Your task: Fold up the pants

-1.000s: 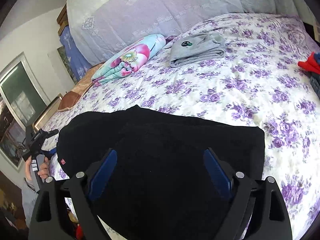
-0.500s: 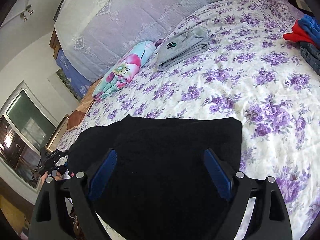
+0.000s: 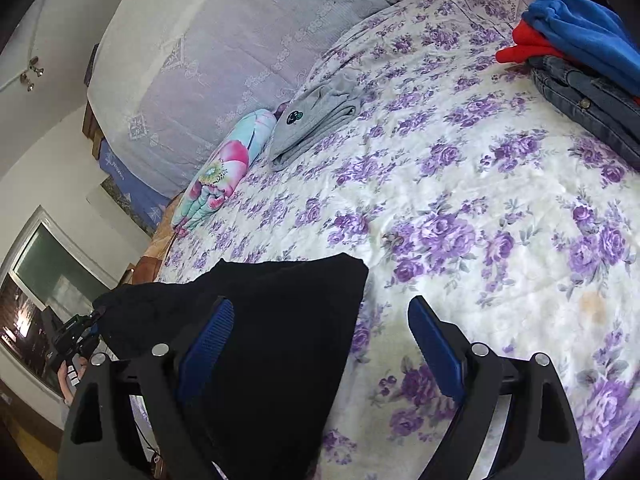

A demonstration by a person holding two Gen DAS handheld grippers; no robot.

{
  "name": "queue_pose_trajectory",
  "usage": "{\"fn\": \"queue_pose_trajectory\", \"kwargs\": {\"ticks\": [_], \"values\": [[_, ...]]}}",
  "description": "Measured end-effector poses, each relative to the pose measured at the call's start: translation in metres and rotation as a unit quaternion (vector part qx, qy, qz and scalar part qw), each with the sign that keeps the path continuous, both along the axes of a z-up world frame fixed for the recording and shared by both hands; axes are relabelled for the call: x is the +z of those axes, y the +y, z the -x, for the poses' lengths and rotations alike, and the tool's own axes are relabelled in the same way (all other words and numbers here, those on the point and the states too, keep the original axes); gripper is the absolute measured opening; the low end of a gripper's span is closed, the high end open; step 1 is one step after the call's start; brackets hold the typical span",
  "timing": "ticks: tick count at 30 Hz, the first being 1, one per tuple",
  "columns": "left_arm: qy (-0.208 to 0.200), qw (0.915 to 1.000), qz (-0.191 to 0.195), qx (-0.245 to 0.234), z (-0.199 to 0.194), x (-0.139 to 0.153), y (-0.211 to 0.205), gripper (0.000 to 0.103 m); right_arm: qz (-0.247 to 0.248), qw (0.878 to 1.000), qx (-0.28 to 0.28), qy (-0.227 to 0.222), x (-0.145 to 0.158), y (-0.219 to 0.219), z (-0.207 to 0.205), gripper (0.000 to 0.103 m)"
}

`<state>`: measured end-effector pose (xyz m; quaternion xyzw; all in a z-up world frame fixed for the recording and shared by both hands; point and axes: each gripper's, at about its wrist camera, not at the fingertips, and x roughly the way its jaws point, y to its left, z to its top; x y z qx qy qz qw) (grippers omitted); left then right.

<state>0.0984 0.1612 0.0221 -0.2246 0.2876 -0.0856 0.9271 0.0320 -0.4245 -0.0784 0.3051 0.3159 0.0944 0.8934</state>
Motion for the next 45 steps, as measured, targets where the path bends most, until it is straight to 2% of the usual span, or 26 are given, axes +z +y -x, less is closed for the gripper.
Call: {"fn": "queue_pose_trajectory", "kwargs": {"ticks": [5, 8, 10, 13, 16, 19, 21, 24, 30, 33, 36, 38, 39, 40, 45], "values": [[-0.043, 0.9954, -0.07, -0.05, 0.003, 0.036, -0.085, 0.02, -0.008, 1.0, -0.01, -0.016, 0.004, -0.017, 0.014, 0.089], [-0.067, 0.9864, -0.119, -0.092, 0.006, 0.047, -0.148, 0.02, -0.021, 0.999, -0.024, -0.03, 0.005, -0.034, 0.028, 0.09], [-0.084, 0.9768, -0.153, -0.123, 0.011, 0.047, -0.195, 0.02, -0.035, 0.998, -0.039, -0.042, 0.005, -0.047, 0.039, 0.09], [-0.105, 0.9567, -0.209, -0.173, 0.025, 0.033, -0.265, 0.02, -0.062, 0.994, -0.064, -0.059, 0.001, -0.069, 0.056, 0.09], [-0.114, 0.9283, -0.265, -0.235, 0.045, -0.002, -0.334, 0.02, -0.086, 0.992, -0.075, -0.062, 0.001, -0.086, 0.061, 0.09], [-0.106, 0.9024, -0.303, -0.288, 0.065, -0.045, -0.387, 0.019, -0.094, 0.989, -0.085, -0.079, 0.005, -0.098, 0.069, 0.09], [-0.1, 0.8901, -0.324, -0.305, 0.075, -0.069, -0.409, 0.019, -0.096, 0.988, -0.09, -0.084, 0.007, -0.101, 0.072, 0.09], [-0.118, 0.8776, -0.353, -0.302, 0.089, -0.084, -0.42, 0.019, -0.103, 0.987, -0.092, -0.085, 0.006, -0.105, 0.072, 0.09], [-0.158, 0.8732, -0.349, -0.301, 0.11, -0.071, -0.414, 0.019, -0.1, 0.989, -0.079, -0.072, 0.0, -0.095, 0.061, 0.09], [-0.148, 0.8618, -0.368, -0.316, 0.113, -0.085, -0.426, 0.02, -0.093, 0.991, -0.072, -0.067, 0.0, -0.088, 0.059, 0.09], [-0.118, 0.855, -0.374, -0.34, 0.11, -0.107, -0.432, 0.03, -0.086, 0.992, -0.068, -0.064, 0.0, -0.083, 0.06, 0.09], [-0.124, 0.8529, -0.376, -0.34, 0.116, -0.11, -0.431, 0.036, -0.084, 0.992, -0.067, -0.063, 0.0, -0.081, 0.06, 0.09], [-0.124, 0.8519, -0.375, -0.344, 0.118, -0.109, -0.431, 0.045, -0.083, 0.992, -0.066, -0.062, -0.001, -0.08, 0.059, 0.091], [-0.122, 0.8529, -0.372, -0.346, 0.118, -0.108, -0.43, 0.051, -0.083, 0.993, -0.065, -0.06, -0.001, -0.079, 0.059, 0.091], [-0.104, 0.8696, -0.351, -0.331, 0.112, -0.104, -0.419, 0.051, -0.077, 0.994, -0.062, -0.056, -0.002, -0.074, 0.058, 0.091]]}}
